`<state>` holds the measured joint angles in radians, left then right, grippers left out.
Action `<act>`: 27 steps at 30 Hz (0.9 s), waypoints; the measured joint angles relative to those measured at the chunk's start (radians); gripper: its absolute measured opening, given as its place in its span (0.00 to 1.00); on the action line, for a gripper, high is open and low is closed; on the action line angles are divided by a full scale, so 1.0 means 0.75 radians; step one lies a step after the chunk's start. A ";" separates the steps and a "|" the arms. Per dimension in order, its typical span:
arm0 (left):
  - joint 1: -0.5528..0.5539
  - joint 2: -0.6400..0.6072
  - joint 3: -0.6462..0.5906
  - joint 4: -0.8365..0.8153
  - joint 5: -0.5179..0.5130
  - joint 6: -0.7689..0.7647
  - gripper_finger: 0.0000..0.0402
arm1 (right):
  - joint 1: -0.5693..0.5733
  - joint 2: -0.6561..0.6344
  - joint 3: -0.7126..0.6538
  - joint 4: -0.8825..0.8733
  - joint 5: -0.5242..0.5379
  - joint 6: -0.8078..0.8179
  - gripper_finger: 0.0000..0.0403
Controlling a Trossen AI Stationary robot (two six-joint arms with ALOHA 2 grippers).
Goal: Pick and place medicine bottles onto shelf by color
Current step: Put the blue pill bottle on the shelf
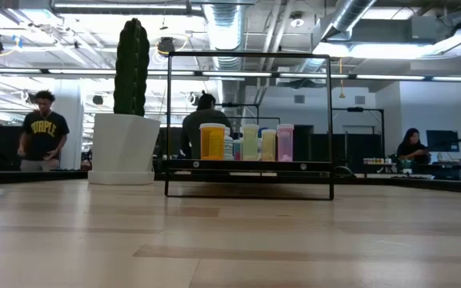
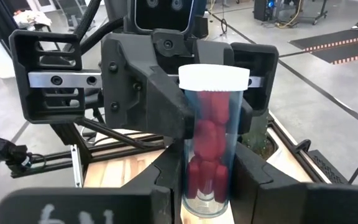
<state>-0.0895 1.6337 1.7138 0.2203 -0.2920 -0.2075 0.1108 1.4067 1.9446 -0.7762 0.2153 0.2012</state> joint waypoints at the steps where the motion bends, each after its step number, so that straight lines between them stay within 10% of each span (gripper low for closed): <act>1: -0.001 0.000 -0.001 0.000 -0.001 0.009 0.16 | 0.000 0.000 0.000 -0.004 0.000 -0.001 0.25; 15: 0.003 -0.010 0.003 -0.004 -0.004 0.062 0.18 | -0.002 -0.024 0.240 -0.554 -0.014 0.005 0.49; 27: 0.001 -0.002 0.000 -0.601 -0.116 0.083 0.18 | -0.002 -0.077 0.358 -0.949 -0.007 0.211 0.61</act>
<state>-0.0888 1.6321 1.7138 -0.2303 -0.3792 -0.1456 0.1097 1.3490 2.2130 -1.4883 0.2104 0.3592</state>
